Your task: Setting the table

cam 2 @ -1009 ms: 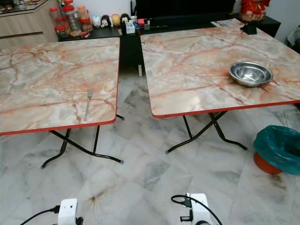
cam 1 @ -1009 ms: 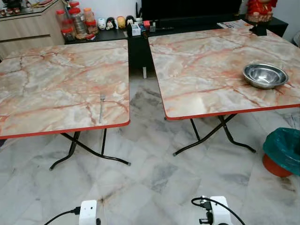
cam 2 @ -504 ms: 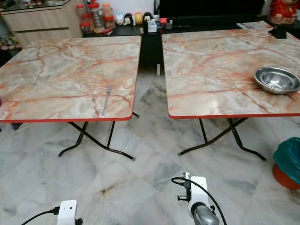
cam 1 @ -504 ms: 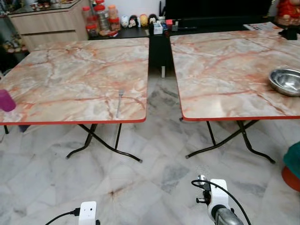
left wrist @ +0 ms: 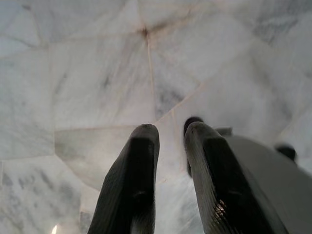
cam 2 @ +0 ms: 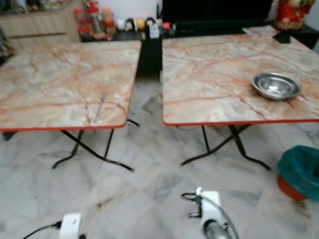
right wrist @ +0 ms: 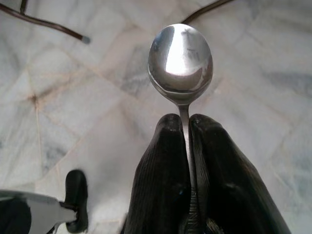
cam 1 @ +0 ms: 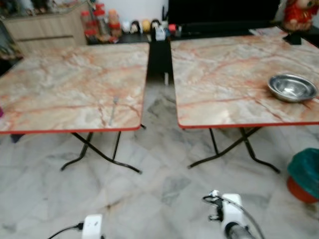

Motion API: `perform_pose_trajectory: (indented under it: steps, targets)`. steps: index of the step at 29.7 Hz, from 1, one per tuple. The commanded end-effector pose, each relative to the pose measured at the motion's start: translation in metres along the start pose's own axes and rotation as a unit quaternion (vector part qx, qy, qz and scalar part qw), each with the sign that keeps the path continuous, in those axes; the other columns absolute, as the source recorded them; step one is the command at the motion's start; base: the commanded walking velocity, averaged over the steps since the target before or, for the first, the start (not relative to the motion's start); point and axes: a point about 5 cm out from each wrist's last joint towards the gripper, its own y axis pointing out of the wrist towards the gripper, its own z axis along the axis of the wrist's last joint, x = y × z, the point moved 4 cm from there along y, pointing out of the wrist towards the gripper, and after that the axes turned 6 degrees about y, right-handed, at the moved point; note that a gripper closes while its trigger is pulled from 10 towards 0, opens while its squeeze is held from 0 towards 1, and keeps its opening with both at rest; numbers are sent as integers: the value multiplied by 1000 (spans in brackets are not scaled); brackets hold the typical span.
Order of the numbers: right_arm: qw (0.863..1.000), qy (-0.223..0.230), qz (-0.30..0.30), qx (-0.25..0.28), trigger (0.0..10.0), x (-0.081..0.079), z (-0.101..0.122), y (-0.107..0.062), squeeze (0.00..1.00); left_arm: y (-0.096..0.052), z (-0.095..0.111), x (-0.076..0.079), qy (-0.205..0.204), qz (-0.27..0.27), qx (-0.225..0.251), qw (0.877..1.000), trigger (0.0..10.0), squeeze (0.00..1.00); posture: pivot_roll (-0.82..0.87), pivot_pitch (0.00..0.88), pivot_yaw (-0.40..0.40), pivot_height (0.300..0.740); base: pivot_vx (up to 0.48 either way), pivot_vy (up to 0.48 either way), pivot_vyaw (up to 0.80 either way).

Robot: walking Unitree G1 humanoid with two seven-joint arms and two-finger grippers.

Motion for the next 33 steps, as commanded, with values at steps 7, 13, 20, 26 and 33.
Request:
perform_pose_trajectory:
  steps: [7, 13, 20, 26, 33]
  targets:
    - [1000, -11, -13, 3, 10000, 11, 3, -1, 0, 0, 2, 6, 1, -6, 0, 1000, 10000, 0, 11, 0, 52, 740, 138, -369, 0]
    - [1000, -13, -17, 1, 10000, 13, 1, -2, 0, 0, -1, 7, 2, -8, -2, 1000, 10000, 0, 9, 0, 51, 740, 201, -366, 0]
    - [1000, -16, -19, 0, 10000, 15, 0, -2, 0, 0, -2, 8, 4, -9, -3, 1000, 10000, 0, 4, 0, 52, 740, 244, -362, 0]
    - [1000, -19, -24, 0, 10000, 16, 2, -2, 0, 0, 0, 8, 5, -10, -1, 1000, 10000, 0, -2, 0, 54, 740, 252, -355, 334]
    - [1000, -11, -28, 3, 10000, 17, 3, -2, 0, 0, 1, 8, 4, -11, 0, 1000, 10000, 0, -4, 0, 53, 740, 255, -351, 115]
